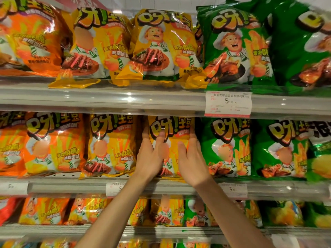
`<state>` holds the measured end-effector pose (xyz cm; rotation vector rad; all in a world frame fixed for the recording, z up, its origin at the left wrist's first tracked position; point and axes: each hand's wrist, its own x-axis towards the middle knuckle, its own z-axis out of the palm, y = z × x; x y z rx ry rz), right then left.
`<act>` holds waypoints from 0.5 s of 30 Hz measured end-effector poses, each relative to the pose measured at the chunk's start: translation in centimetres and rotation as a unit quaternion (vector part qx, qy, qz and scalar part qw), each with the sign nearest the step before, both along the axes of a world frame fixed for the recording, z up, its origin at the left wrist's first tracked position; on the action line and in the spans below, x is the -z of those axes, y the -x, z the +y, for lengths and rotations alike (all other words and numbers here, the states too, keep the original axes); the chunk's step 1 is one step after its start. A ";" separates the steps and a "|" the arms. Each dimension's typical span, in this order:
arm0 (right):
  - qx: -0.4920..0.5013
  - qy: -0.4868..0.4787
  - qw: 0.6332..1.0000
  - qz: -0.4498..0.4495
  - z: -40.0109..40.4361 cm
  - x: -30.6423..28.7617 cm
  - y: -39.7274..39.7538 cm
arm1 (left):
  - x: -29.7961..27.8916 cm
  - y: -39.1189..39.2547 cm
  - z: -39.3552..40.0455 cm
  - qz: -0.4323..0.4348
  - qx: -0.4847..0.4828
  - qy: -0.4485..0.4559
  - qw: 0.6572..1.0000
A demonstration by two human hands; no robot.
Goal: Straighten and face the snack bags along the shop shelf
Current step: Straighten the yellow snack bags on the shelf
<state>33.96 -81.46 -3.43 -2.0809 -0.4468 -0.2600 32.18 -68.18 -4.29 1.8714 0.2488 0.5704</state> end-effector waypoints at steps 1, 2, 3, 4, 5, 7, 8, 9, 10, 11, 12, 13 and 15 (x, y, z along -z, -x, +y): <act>0.003 0.015 1.000 -0.002 0.2 -0.2 0.1 | 0.0 0.1 0.0 0.002 -0.004 -0.002 1.000; 0.006 0.036 0.999 -0.008 0.2 -0.5 0.3 | 0.1 0.4 0.2 -0.001 -0.007 -0.005 1.000; 0.011 0.058 0.998 -0.026 0.0 -0.8 0.6 | 0.1 0.7 0.3 -0.009 -0.004 -0.011 1.000; 0.020 0.080 0.994 -0.065 -0.4 -1.1 1.0 | 0.0 0.9 0.5 -0.020 0.002 -0.020 1.000; 0.033 0.100 0.986 -0.129 -1.1 -1.3 1.4 | 0.0 1.2 0.7 -0.027 0.010 -0.036 0.999; 0.060 0.131 0.944 -0.296 -2.8 -0.9 1.6 | 0.0 1.5 0.7 -0.018 0.020 -0.084 0.996; 0.075 0.138 0.923 -0.352 -3.7 -0.3 1.3 | 0.0 1.5 0.7 -0.006 0.021 -0.103 0.994; 0.089 0.153 0.911 -0.374 -4.6 0.0 1.0 | 0.0 1.5 0.6 0.000 0.019 -0.114 0.993; 0.109 0.175 0.904 -0.375 -5.3 0.4 0.6 | 0.0 1.4 0.6 -0.001 0.018 -0.118 0.993; 0.129 0.204 0.898 -0.368 -5.8 0.8 0.2 | 0.0 1.4 0.5 -0.006 0.017 -0.118 0.993; 0.138 0.235 0.892 -0.361 -6.2 1.3 -0.1 | -0.1 1.4 0.4 -0.012 0.017 -0.116 0.993; 0.138 0.264 0.885 -0.358 -6.4 1.7 -0.4 | -0.1 1.4 0.3 -0.017 0.017 -0.114 0.993; 0.133 0.293 0.875 -0.362 -6.8 2.3 -1.0 | 0.0 1.3 0.2 -0.026 0.014 -0.111 0.993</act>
